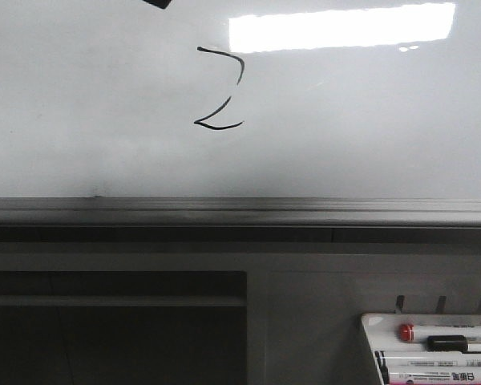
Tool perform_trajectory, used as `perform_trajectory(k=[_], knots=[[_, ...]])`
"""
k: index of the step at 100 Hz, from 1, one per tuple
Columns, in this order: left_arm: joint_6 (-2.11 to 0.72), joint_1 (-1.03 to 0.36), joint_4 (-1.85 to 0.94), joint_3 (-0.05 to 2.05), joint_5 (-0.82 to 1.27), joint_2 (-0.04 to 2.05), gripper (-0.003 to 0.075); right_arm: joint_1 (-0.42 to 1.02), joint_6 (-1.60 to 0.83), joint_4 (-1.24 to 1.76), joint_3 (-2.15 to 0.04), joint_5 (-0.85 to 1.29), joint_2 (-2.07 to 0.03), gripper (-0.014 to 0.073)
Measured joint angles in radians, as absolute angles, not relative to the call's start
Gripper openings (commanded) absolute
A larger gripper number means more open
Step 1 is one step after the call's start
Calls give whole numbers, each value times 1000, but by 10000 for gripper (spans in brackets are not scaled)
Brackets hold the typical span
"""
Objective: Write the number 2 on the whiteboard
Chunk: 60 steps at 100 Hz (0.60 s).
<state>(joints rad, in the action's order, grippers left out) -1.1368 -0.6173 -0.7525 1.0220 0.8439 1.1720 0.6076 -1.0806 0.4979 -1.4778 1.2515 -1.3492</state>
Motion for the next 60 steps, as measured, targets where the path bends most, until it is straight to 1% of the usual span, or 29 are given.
perform_trajectory(k=[12, 17, 24, 29, 34, 41, 60], knots=[[-1137, -619, -752, 1022, 846, 1172, 95, 608, -1081, 498, -1479, 1250, -1349, 10], [-1137, -621, -752, 1022, 846, 1172, 95, 608, -1081, 498, -1479, 1250, -1349, 29], [-1137, -621, -752, 1022, 846, 1172, 95, 608, -1081, 496, -1481, 1250, -1349, 101], [-1137, -621, -754, 1022, 846, 1172, 95, 608, -1081, 496, -1481, 1250, -1349, 177], [-1137, -621, -754, 1022, 846, 1172, 95, 608, -1081, 496, -1481, 1250, -1349, 234], [-1137, -621, -754, 1022, 846, 1172, 95, 608, -1081, 496, -1481, 1250, -1349, 283], [-1137, -621, -750, 1022, 846, 1172, 95, 608, -1040, 437, -1481, 1251, -1339, 290]])
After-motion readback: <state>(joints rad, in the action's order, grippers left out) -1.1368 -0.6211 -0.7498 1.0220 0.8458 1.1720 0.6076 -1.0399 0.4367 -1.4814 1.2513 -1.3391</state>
